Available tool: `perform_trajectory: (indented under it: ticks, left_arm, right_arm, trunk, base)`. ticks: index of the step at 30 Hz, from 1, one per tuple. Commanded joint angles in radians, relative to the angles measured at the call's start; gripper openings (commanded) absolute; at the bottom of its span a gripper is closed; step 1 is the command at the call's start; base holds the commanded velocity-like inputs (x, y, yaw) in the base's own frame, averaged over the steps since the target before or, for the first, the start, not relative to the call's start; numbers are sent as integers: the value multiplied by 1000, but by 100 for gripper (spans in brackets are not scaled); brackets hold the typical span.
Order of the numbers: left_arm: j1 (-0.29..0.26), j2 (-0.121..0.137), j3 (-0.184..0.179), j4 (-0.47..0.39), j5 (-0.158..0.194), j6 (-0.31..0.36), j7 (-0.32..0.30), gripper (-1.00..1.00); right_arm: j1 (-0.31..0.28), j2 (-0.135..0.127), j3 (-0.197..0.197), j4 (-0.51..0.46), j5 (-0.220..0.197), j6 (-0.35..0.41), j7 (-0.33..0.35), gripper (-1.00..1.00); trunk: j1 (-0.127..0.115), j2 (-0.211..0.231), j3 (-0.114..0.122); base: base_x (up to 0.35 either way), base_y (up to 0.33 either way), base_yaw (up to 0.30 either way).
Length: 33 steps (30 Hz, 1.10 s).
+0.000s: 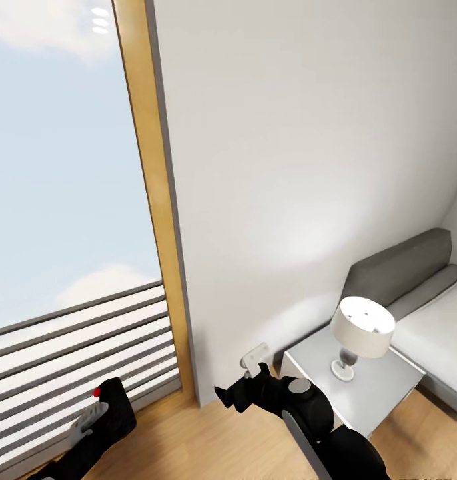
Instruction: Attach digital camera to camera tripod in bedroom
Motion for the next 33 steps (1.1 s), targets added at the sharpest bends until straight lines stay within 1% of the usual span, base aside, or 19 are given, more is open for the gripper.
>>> perform_trajectory:
  ticks: [1,17,27,33]
  left_arm:
    - [-1,-1,2,-1,3,7,-3,-100]
    - [-1,-1,2,-1,3,7,-4,-100]
    - [-1,-1,2,-2,3,7,-2,-100]
    - [-1,-3,2,-3,3,7,-1,-100]
  right_arm:
    - [-1,-1,1,-1,-3,4,0,100]
    - [-1,-1,2,-1,-3,5,0,100]
    - [-2,-1,2,-1,-3,5,0,100]
    - [-2,-1,2,-1,-3,5,0,100]
  trunk:
    - [0,-1,-2]
    - [0,-1,-2]
    - [0,-1,-2]
    - [0,-1,-1]
  base:
    - [-17,19,-55]
    - [3,12,-16]
    - [131,108,-1]
    - [58,46,-9]
